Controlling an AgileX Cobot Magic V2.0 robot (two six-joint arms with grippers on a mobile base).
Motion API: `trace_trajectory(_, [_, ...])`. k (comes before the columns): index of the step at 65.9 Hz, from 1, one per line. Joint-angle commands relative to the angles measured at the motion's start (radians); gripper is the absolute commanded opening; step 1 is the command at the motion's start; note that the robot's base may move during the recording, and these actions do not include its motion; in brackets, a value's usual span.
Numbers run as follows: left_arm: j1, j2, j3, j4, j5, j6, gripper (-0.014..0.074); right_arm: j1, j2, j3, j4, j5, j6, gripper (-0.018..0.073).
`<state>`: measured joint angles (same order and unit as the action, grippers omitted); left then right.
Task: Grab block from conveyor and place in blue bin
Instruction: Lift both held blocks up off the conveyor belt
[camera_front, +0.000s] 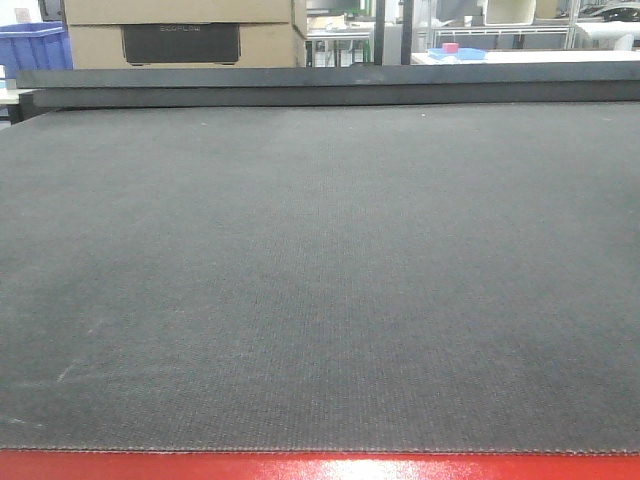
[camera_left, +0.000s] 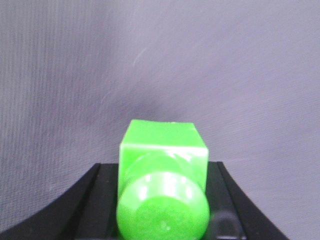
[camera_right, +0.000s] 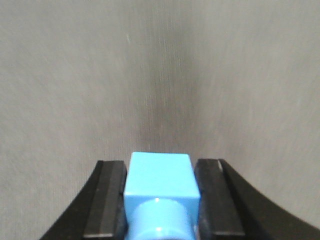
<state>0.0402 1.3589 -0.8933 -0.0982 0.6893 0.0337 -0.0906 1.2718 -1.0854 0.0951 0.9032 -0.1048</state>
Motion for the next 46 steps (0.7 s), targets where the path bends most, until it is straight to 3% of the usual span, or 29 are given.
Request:
trace_trajectory(1, [0.001,-0.112,0.091,-0.037,-0.143,0.010,-0.0100,0.017,-0.086,0.102,-0.002,-0.132,-0.034,-0.0167])
trace_trajectory(15, [0.001,-0.329,0.273,-0.038,-0.426,0.010,-0.0100,0.060,-0.293,0.380,0.003,-0.394,-0.034,-0.0167])
trace_trajectory(26, [-0.001,-0.458,0.345,-0.038,-0.476,0.010,-0.0100,0.089,-0.484,0.552,0.005,-0.524,-0.034,-0.0167])
trace_trajectory(38, [-0.003,-0.586,0.347,-0.038,-0.463,0.010,-0.0100,0.091,-0.662,0.587,0.013,-0.433,-0.034,-0.0167])
trace_trajectory(46, [-0.038,-0.661,0.347,-0.038,-0.463,0.010,-0.0100,0.092,-0.770,0.587,0.023,-0.392,-0.034,-0.0167])
